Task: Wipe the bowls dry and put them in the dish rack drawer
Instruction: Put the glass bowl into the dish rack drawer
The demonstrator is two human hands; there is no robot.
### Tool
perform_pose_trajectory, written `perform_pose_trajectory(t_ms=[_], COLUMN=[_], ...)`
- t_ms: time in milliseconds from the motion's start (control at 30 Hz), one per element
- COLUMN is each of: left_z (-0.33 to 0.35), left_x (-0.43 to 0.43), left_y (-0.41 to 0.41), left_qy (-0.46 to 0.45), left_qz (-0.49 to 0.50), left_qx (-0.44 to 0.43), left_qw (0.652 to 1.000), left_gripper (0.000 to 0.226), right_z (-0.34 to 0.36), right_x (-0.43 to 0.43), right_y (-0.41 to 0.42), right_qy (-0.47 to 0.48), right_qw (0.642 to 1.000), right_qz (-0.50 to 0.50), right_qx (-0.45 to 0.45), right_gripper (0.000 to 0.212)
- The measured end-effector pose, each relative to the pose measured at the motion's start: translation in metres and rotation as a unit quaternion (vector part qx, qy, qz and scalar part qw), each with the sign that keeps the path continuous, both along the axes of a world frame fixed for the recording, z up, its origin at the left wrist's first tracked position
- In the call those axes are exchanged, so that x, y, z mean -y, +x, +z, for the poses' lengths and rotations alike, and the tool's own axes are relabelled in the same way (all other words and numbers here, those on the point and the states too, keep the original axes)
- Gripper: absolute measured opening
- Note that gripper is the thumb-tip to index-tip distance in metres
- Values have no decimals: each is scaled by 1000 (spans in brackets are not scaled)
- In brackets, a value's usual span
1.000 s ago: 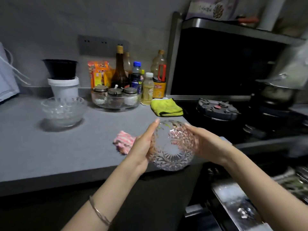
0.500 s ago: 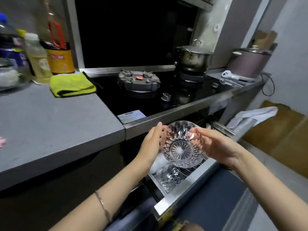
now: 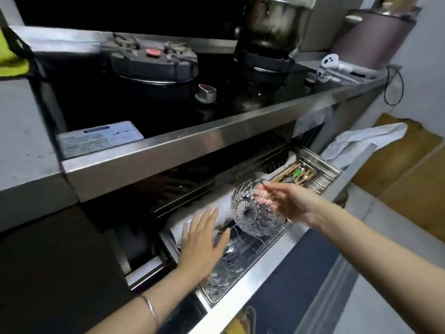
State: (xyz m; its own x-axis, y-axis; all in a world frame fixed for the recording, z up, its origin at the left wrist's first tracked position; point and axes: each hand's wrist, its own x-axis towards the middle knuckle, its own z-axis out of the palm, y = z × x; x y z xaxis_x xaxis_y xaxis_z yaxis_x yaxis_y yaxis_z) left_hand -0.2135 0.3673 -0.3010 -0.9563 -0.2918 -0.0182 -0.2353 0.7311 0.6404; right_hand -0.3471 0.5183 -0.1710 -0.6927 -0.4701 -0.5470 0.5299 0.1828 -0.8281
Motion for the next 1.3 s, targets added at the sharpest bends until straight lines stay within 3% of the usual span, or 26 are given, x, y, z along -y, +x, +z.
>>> perform_pose_trajectory(t_ms=[133,400,700,1300], left_z=[-37,-53,-52,-50], left_x=[11,13,12,11], left_y=[-17,-21,-22,-21], left_qy=[-92,-133,-142,-147], left_qz=[1,13,18,18], left_qx=[20,48,54,60], left_qw=[996,990,988,987], left_gripper=[79,87,91,93], right_z=[-40,-96,-135,-171], right_x=[12,30,47,55], right_y=[-30,-60,-68,-62], right_qy=[90,223,284,293], right_qw=[995,963,937,890], right_qz=[38,143,197,341], right_qx=[17,46,57,79], right_gripper=[13,17,25,30])
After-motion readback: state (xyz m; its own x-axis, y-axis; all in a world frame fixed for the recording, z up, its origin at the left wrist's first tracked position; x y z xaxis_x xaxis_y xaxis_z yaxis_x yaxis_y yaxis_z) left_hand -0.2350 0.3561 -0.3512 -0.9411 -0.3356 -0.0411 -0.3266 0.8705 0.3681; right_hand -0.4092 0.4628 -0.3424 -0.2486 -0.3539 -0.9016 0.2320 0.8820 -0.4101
